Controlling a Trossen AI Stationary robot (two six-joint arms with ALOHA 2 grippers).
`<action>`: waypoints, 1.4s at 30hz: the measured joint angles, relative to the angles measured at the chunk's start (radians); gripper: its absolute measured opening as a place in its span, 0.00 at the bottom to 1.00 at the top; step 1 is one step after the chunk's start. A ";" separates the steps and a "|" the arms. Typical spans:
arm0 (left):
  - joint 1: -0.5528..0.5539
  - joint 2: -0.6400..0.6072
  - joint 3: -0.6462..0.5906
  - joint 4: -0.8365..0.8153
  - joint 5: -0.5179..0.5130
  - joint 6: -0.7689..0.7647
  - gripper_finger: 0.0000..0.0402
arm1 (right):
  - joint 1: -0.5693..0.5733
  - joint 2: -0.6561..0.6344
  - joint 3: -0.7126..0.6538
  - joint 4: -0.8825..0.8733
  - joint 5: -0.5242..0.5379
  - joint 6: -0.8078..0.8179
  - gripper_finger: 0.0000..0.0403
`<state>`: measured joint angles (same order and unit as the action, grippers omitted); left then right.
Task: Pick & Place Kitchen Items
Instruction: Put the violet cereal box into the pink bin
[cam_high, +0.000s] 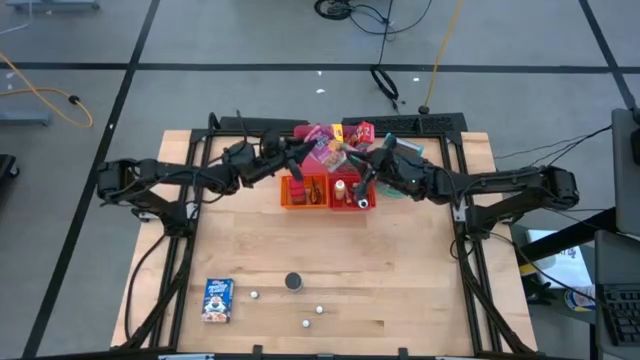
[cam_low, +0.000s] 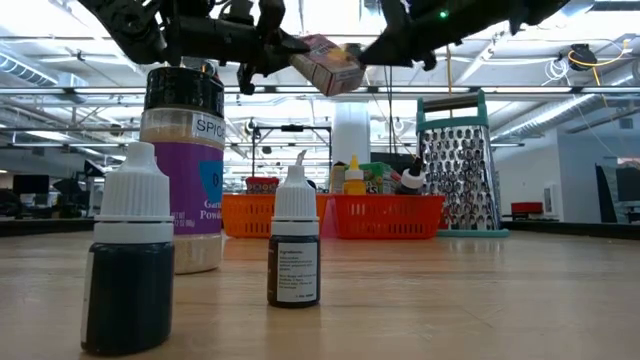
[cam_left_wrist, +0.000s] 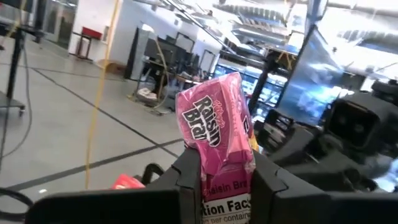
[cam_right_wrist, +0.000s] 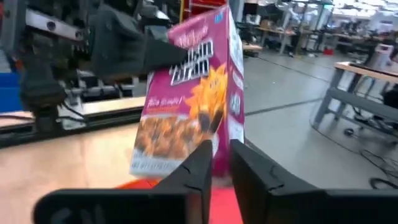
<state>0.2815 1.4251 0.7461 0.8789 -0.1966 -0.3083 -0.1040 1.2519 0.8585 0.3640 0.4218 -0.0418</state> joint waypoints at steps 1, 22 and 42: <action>0.007 0.000 0.000 0.000 -0.001 0.000 0.16 | -0.001 -0.005 -0.001 -0.023 0.013 0.000 0.15; 0.160 0.014 0.001 -0.233 -0.044 0.229 0.15 | 0.040 -0.034 -0.032 -0.172 0.019 0.059 0.28; 0.213 0.268 0.091 -0.226 -0.041 0.469 0.16 | 0.085 -0.034 -0.061 -0.136 0.018 0.059 0.27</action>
<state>0.4944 1.6928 0.8372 0.6525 -0.2374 0.1608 -0.0194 1.2175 0.7975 0.2282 0.4400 0.0174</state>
